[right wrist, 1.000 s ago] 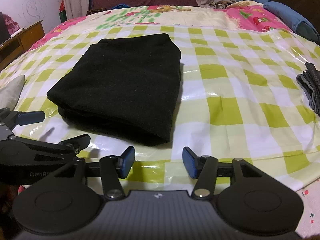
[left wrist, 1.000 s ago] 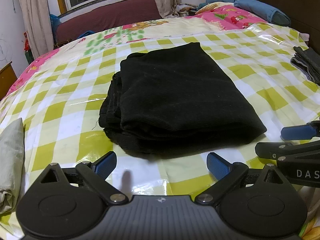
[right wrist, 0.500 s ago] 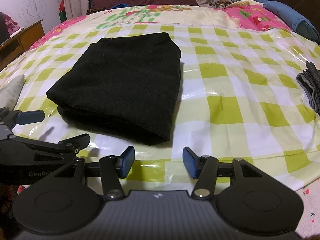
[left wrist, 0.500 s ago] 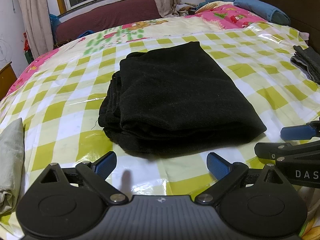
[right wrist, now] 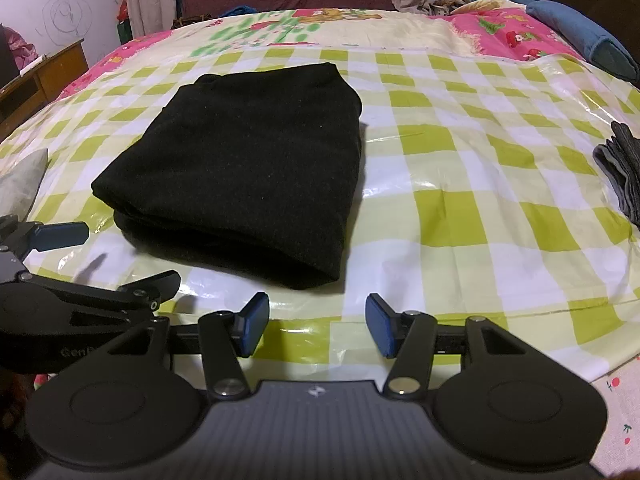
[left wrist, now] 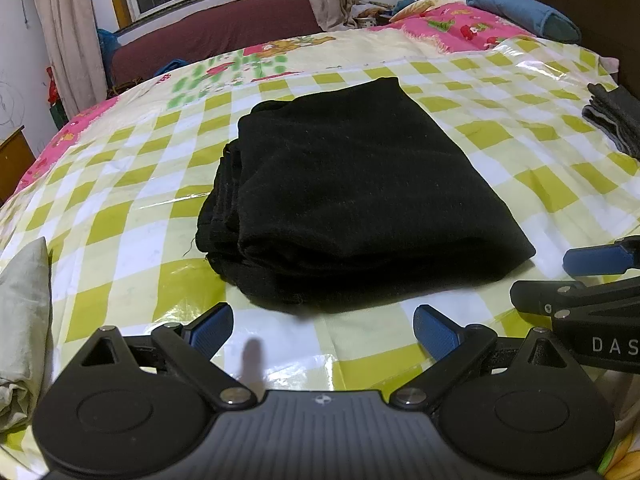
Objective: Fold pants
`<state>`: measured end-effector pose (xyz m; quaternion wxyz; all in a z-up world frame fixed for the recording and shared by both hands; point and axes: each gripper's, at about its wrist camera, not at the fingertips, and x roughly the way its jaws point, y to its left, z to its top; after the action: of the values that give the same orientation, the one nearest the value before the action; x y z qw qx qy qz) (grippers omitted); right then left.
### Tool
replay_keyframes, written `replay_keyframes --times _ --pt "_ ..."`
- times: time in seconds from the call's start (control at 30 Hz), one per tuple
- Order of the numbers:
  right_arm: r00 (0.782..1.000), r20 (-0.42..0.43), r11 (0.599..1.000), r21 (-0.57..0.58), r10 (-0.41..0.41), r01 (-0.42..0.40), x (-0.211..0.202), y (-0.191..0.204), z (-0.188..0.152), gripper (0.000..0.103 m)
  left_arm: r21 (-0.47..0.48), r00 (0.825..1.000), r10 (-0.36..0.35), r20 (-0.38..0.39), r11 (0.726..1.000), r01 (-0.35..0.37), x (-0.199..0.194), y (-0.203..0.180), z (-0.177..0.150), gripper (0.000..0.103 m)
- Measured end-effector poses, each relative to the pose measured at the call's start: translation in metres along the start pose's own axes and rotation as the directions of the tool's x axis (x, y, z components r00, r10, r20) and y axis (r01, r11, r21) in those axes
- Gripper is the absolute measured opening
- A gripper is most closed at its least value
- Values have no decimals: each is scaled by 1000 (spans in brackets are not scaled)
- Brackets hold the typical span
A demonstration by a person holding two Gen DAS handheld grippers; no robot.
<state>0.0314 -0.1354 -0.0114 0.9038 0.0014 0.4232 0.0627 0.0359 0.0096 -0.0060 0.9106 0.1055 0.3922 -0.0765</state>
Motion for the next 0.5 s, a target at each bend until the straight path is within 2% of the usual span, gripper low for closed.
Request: replay_keyframes --times 0.5 --pt "1000 19 1000 5 4 -4 -5 0 1 55 13 999 35 14 999 -35 -10 -4 1 103"
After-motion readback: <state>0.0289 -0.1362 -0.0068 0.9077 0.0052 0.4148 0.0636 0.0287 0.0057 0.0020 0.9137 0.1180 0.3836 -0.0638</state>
